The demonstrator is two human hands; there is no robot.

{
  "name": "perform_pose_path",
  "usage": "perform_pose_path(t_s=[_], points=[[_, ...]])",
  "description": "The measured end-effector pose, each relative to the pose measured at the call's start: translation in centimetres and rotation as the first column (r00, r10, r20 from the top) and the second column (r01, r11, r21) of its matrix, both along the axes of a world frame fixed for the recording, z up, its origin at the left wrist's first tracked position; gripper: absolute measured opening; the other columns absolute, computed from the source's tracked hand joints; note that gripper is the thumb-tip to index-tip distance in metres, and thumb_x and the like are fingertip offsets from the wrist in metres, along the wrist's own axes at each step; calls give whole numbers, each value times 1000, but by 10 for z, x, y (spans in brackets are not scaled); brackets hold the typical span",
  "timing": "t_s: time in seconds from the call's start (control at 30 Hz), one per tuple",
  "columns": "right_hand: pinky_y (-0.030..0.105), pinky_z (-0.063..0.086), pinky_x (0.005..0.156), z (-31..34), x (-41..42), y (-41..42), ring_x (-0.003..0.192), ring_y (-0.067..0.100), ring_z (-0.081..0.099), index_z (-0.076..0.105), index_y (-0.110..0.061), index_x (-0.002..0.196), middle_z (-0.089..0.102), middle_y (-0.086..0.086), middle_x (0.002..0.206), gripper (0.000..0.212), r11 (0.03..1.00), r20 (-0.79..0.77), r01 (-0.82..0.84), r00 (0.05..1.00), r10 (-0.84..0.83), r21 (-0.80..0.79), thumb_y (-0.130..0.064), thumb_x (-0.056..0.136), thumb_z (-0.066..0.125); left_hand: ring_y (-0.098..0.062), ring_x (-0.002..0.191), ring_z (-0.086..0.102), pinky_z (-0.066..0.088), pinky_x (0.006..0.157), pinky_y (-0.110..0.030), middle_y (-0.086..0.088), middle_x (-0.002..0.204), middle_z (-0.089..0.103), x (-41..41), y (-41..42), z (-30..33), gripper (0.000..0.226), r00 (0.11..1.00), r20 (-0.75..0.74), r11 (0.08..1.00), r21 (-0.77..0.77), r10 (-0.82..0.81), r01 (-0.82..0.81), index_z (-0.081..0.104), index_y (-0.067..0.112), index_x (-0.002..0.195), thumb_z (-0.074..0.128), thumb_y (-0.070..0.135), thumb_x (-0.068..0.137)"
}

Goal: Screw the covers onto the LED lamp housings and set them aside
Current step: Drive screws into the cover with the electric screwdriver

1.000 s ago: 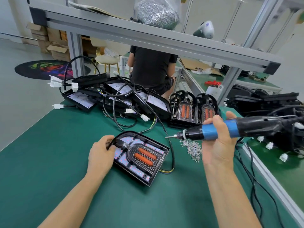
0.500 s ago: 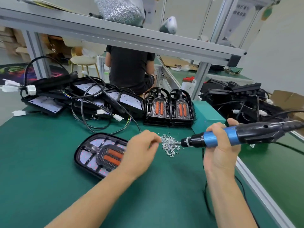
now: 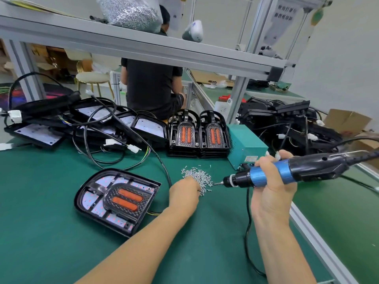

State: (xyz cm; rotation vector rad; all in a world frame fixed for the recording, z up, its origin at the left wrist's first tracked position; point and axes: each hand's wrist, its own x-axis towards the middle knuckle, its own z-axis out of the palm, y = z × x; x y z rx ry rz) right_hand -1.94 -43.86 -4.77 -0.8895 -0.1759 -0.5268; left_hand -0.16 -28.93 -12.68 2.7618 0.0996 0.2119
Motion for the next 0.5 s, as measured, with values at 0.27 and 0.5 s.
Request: perform_pose_path(t_s=[0.27, 0.5], points=[[26, 49, 79, -3, 1, -1, 74, 13, 55, 51, -23, 104, 57, -9, 71, 38, 1000, -24, 17, 1000, -18, -26, 5, 81, 64, -25, 94, 59, 36, 66, -28, -1, 105, 56, 0, 0, -3, 18, 998, 33, 998, 23, -54, 54, 64, 18, 96, 46, 14, 95], [25, 50, 80, 1, -1, 1, 75, 14, 56, 50, -22, 105, 55, -7, 73, 37, 1000, -7, -5, 1000, 5, -24, 5, 83, 62, -23, 84, 58, 47, 74, -33, 6, 101, 62, -14, -3, 3, 15, 971, 233, 958, -286, 50, 19, 63, 21, 96, 48, 21, 96]])
